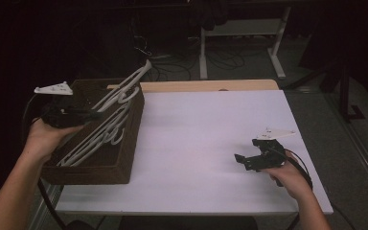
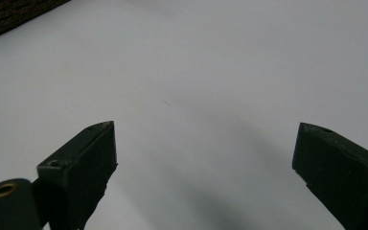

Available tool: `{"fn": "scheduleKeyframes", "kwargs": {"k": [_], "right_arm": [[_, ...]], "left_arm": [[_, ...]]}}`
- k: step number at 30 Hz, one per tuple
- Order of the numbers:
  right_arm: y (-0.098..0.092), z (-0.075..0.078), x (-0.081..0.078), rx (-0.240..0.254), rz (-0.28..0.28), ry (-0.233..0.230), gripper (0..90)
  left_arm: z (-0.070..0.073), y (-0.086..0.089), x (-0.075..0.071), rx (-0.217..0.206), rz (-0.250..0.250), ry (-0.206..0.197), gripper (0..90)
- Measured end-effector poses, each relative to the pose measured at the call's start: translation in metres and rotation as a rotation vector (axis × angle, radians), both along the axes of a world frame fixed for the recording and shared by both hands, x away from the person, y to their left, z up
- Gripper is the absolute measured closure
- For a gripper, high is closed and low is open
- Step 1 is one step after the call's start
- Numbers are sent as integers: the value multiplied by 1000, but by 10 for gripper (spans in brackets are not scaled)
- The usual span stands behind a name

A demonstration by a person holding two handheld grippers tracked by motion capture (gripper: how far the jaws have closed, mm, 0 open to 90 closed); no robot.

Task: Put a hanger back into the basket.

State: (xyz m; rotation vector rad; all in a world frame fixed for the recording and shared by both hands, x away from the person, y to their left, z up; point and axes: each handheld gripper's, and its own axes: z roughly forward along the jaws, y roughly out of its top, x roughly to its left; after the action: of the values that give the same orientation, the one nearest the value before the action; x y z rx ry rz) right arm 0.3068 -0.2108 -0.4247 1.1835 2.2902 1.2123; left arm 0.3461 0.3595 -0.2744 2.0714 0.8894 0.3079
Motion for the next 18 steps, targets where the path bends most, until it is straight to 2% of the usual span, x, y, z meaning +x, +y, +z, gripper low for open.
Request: {"fn": "scheduleKeyframes", "kwargs": {"k": [3, 4, 11, 14, 15, 18], "right_arm": [[-1, 0, 0, -1, -3, -4, 77], [-2, 0, 1, 1, -8, 0, 77], [-1, -2, 2, -6, -13, 7, 77], [-1, -2, 3, -6, -17, 7, 77], [-1, -2, 3, -7, -17, 8, 78], [-1, -2, 3, -6, -19, 9, 77]], "left_arm": [[-9, 15, -4, 7, 10, 15, 823], [-15, 25, -6, 11, 21, 22, 823], [-29, 49, -10, 2, 45, 35, 823], [-36, 56, -10, 6, 47, 48, 823], [-37, 57, -10, 25, 43, 49, 822], [-39, 55, -8, 39, 26, 58, 822]]}}
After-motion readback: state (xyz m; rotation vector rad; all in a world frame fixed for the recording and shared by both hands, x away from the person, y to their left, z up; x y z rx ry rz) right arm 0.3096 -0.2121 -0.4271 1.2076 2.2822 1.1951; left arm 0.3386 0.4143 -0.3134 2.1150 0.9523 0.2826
